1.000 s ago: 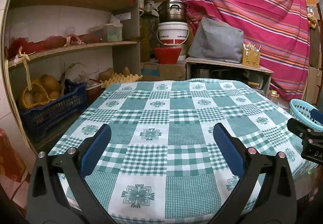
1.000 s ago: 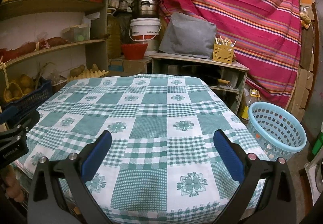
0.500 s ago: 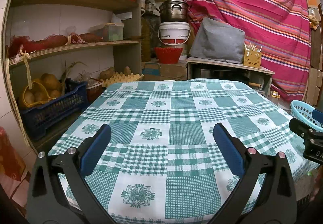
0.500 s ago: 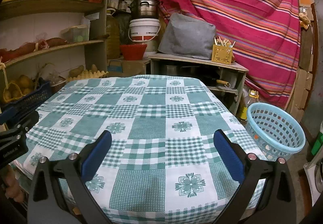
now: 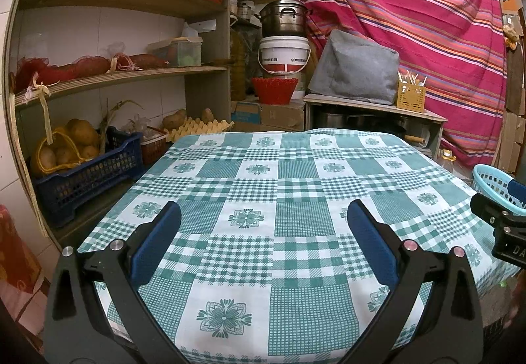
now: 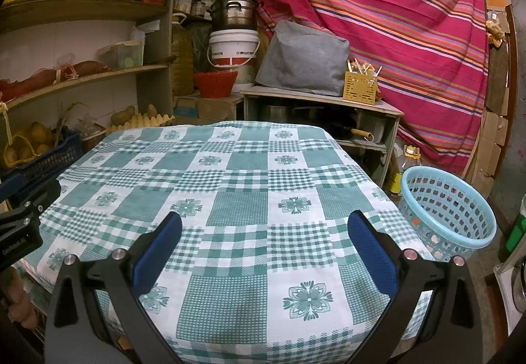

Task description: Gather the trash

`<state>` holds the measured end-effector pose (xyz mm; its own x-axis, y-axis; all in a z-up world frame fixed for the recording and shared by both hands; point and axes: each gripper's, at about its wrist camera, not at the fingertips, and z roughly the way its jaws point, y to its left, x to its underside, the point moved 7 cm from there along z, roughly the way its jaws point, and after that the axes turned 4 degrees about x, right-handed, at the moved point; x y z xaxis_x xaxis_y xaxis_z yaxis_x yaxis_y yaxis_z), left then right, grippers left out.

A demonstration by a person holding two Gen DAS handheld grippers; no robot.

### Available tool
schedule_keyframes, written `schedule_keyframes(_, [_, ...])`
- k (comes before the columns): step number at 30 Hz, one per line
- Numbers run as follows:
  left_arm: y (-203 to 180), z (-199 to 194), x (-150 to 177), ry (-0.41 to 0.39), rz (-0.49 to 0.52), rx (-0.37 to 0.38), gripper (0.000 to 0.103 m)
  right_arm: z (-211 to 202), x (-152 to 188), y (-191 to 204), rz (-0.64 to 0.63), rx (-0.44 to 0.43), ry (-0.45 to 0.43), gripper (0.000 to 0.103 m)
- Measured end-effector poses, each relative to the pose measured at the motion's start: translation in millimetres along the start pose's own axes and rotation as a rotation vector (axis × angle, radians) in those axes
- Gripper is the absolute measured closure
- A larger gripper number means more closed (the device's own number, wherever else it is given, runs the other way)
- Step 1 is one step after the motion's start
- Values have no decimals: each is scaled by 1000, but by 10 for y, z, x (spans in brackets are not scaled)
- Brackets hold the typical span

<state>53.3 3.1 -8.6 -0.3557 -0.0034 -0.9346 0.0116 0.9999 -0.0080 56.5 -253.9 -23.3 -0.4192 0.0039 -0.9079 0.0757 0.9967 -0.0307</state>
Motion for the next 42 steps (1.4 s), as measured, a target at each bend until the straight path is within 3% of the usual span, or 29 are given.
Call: schedule_keyframes(42, [5,-8,4,3,2,-2,5,-12,-3,-53,1,-5,5,5])
